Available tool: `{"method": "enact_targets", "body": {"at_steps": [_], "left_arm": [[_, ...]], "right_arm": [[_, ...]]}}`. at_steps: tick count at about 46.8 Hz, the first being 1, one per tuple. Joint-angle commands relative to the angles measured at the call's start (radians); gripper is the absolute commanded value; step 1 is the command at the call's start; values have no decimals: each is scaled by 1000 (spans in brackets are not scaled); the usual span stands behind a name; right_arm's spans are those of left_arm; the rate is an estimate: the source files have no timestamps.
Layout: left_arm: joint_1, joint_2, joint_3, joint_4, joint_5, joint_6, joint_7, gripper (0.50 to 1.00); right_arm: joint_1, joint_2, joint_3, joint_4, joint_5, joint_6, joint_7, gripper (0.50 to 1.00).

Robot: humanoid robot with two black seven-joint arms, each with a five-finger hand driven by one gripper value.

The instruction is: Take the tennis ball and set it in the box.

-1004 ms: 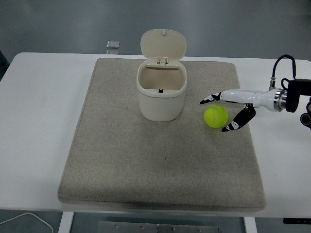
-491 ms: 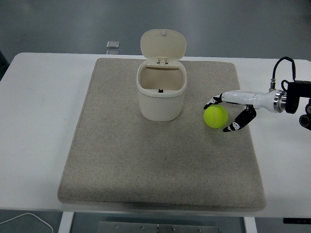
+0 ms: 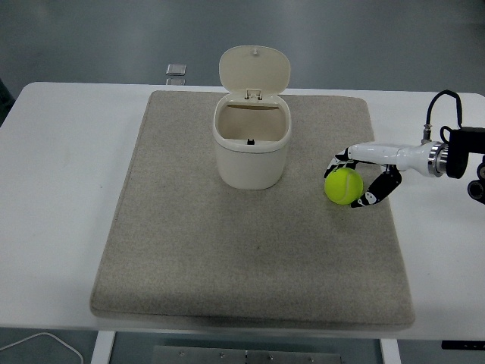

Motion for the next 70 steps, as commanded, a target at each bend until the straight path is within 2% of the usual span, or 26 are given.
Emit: {"method": "enact_targets", "body": {"at_steps": [1,5,12,29,44,53,59,70], "left_arm": [[0,0,0,0,0,0,0,992],[0,0,0,0,0,0,0,992],[0,0,0,0,0,0,0,992],[0,0,-2,0,0,0,0,992],[0,0,0,0,0,0,0,992],[0,0,0,0,0,0,0,992],[0,0,0,0,0,0,0,992],[0,0,0,0,0,0,0,992]], "right_arm": [[6,-5,11,1,13,9,5,650],[9,-8,14,1,14,10,9,615],[32,-14,14,1,40,15,11,584],[162,-40,23,12,332,145,-1,584],[165,-30,136,63,361,196,-3,584],[168,3,153,66,390,188,-6,601],[168,50,156,54,403,178,-52,605],[197,144,156,6,403,129,-92,621]]}}
